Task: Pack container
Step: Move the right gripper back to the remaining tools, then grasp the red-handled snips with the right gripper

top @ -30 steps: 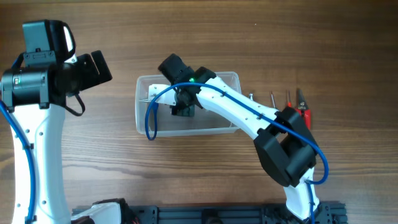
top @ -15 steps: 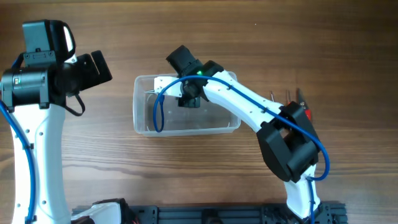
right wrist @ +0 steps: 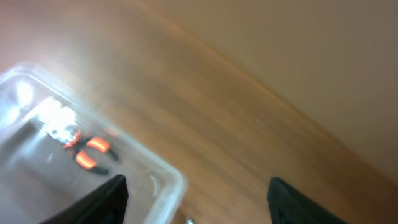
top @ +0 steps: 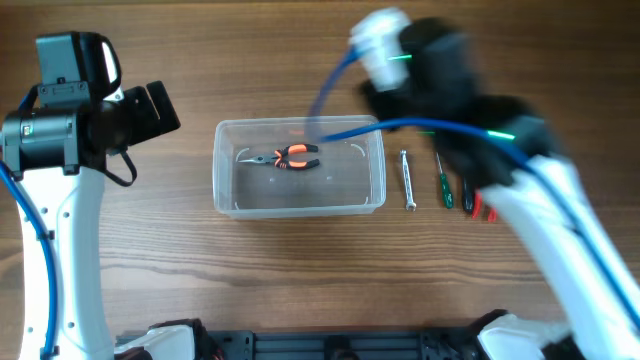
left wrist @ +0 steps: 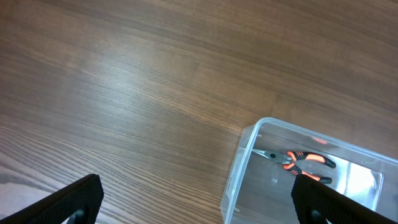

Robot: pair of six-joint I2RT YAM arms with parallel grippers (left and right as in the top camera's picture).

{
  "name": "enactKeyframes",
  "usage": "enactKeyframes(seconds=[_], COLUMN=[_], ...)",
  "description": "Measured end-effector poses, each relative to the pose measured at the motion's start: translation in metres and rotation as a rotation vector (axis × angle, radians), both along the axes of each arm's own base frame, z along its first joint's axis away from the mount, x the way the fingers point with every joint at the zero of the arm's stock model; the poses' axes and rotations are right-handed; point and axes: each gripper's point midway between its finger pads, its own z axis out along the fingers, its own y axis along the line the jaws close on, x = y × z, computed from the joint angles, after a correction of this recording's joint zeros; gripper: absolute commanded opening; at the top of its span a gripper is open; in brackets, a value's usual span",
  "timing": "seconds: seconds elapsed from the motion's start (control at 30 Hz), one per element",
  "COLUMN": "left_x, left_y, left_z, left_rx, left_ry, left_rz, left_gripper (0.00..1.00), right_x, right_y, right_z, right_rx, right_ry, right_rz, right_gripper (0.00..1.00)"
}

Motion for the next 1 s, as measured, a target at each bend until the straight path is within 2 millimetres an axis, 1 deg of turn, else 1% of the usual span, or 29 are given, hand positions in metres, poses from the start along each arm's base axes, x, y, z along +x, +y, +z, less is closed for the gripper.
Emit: enactKeyframes(seconds=[0.03,0.07,0.1,0.17,0.2,0.27,0.33,0.43,0.47,0.53,0.57,0.6,0.67,0.7,0.73,0.77,0.9,0.93,1.0], left_x=[0.000,0.000,0.000,0.000,0.000,0.000,0.000,0.000,0.000,0.000,0.000,0.000,0.000,0.000,0.000,0.000,0.000,0.000,0.000], left_y=[0.000,0.000,0.000,0.000,0.000,0.000,0.000,0.000,0.000,0.000,0.000,0.000,0.000,0.000,0.000,0.000,0.000,0.000,0.000], left_z=[0.000,0.000,0.000,0.000,0.000,0.000,0.000,0.000,0.000,0.000,0.000,0.000,0.000,0.000,0.000,0.000,0.000,0.000,0.000], left_rx=[0.000,0.000,0.000,0.000,0.000,0.000,0.000,0.000,0.000,0.000,0.000,0.000,0.000,0.000,0.000,0.000,0.000,0.000,0.000], left_ry=[0.000,-0.001,0.000,0.001,0.000,0.000,0.000,0.000,0.000,0.000,0.000,0.000,0.000,0.000,0.000,0.000,-0.001,-0.001,-0.001], left_rz=[0.000,0.000,0.000,0.000,0.000,0.000,0.000,0.000,0.000,0.000,0.000,0.000,0.000,0.000,0.000,0.000,0.000,0.000,0.000], left_gripper=[1.00,1.00,1.00,1.00,1.00,1.00,1.00,1.00,1.00,1.00,1.00,1.00,1.00,1.00,1.00,1.00,1.00,1.00,1.00], right_x=[-0.002,-0.008,-0.012,-0.010,-0.009,-0.010,-0.014,-0.019,-0.022,-0.029,-0.032,-0.037,-0.043,-0.047,-0.051,-0.057,-0.076,-0.083,-0.091], right_y=[-0.032,-0.061,-0.095,-0.133,-0.150,-0.178,-0.200,-0.213,-0.215,-0.216,-0.217,-0.217,-0.214,-0.208,-0.204,-0.200,-0.193,-0.191,-0.190], right_z=[0.010,0.008,-0.004,-0.029,-0.048,-0.086,-0.124,-0.165,-0.180,-0.202,-0.210,-0.222,-0.234,-0.240,-0.245,-0.251,-0.276,-0.284,-0.295], right_rx=[0.033,0.049,0.050,0.046,0.044,0.045,0.045,0.059,0.070,0.091,0.100,0.105,0.116,0.137,0.152,0.164,0.187,0.192,0.198], right_ry=[-0.002,0.034,0.094,0.178,0.229,0.314,0.389,0.474,0.519,0.593,0.620,0.661,0.706,0.737,0.757,0.782,0.845,0.866,0.885], right_rz=[-0.100,-0.193,-0.308,-0.442,-0.505,-0.612,-0.686,-0.725,-0.724,-0.721,-0.721,-0.721,-0.711,-0.695,-0.684,-0.677,-0.689,-0.699,-0.716], right_gripper=[0.67,0.71,0.73,0.77,0.79,0.84,0.84,0.83,0.83,0.81,0.77,0.69,0.57,0.54,0.46,0.44,0.41,0.41,0.43])
